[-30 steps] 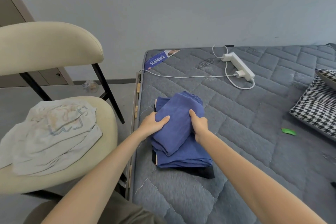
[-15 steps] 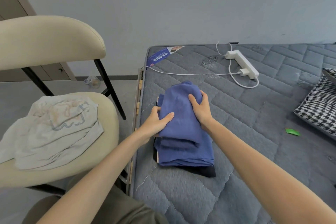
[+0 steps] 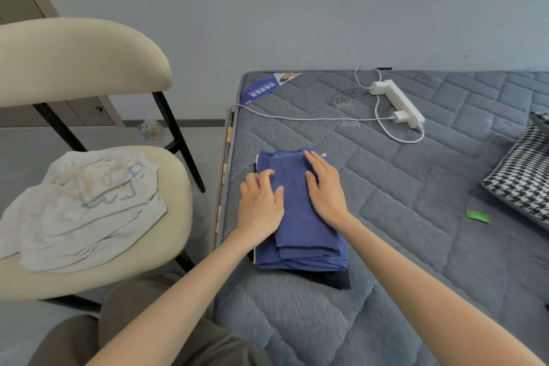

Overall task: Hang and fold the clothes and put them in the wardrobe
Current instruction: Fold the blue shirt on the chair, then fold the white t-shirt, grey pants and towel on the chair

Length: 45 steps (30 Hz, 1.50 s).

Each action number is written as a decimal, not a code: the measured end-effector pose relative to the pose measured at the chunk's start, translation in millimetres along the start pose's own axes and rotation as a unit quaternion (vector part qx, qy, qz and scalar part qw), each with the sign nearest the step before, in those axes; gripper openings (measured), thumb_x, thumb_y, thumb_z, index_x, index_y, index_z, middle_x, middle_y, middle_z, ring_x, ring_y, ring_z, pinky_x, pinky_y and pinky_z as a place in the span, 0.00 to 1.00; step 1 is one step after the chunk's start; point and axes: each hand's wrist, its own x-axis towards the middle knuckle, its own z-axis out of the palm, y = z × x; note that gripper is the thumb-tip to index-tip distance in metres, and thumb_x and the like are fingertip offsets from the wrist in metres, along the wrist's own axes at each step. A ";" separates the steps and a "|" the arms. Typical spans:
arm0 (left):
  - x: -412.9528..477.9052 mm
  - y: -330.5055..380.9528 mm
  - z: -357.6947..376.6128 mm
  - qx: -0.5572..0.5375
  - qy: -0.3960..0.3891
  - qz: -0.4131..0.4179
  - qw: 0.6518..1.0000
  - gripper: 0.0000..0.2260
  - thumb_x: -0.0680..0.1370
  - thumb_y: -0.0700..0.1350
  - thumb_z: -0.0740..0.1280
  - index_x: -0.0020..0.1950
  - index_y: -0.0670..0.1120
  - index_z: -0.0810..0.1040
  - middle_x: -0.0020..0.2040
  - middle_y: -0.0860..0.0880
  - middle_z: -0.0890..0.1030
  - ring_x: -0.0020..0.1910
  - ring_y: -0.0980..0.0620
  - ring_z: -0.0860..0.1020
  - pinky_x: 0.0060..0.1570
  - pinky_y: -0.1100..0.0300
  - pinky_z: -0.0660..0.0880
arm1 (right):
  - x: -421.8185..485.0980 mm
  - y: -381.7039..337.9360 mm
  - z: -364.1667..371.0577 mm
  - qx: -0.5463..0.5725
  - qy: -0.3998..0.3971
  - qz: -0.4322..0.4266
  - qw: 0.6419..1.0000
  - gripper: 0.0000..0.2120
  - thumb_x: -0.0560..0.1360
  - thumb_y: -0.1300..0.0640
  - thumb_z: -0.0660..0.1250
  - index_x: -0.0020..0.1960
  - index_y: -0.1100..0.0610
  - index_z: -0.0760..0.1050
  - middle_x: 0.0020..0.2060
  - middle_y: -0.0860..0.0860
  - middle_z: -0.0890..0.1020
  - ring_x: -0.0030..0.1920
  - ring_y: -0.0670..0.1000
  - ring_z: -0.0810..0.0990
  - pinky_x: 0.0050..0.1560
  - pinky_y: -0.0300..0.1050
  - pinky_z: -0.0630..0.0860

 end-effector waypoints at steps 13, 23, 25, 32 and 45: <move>23.2 -29.7 63.2 0.111 -0.056 0.011 0.992 0.23 0.84 0.49 0.46 0.78 0.49 0.42 0.78 0.53 0.42 0.77 0.52 0.40 0.75 0.51 0.43 | -4.8 24.9 35.3 -0.253 -0.098 0.015 0.962 0.26 0.82 0.44 0.43 0.78 0.48 0.46 0.78 0.49 0.44 0.77 0.56 0.38 0.75 0.57 0.41; 29.4 -43.5 70.6 0.014 -0.064 -0.007 0.998 0.23 0.83 0.50 0.46 0.78 0.52 0.44 0.78 0.56 0.43 0.77 0.51 0.41 0.75 0.47 0.47 | -1.1 31.1 46.1 -0.218 -0.099 0.028 0.971 0.24 0.83 0.49 0.48 0.78 0.45 0.46 0.78 0.48 0.43 0.77 0.55 0.38 0.75 0.53 0.40; 30.2 -45.1 69.0 0.002 -0.075 -0.008 0.997 0.23 0.83 0.51 0.47 0.78 0.53 0.45 0.78 0.57 0.43 0.77 0.50 0.43 0.74 0.44 0.50 | -2.3 28.8 42.9 -0.206 -0.097 0.024 0.974 0.24 0.83 0.49 0.49 0.77 0.45 0.49 0.78 0.48 0.46 0.77 0.54 0.39 0.76 0.54 0.42; 26.1 -45.5 32.7 0.035 -0.080 0.057 0.995 0.23 0.83 0.54 0.50 0.78 0.53 0.52 0.78 0.55 0.50 0.77 0.51 0.47 0.74 0.46 0.51 | -0.1 0.6 16.7 -0.165 -0.021 -0.015 0.986 0.20 0.82 0.52 0.56 0.73 0.50 0.65 0.75 0.51 0.60 0.76 0.53 0.52 0.75 0.57 0.45; 4.0 -100.0 -83.3 -0.069 0.120 0.004 0.990 0.17 0.82 0.44 0.56 0.71 0.49 0.67 0.67 0.50 0.73 0.66 0.52 0.70 0.61 0.59 0.67 | 7.8 -103.9 42.2 -0.048 -0.059 -0.137 0.988 0.16 0.81 0.57 0.57 0.68 0.51 0.70 0.61 0.47 0.76 0.61 0.49 0.71 0.54 0.44 0.71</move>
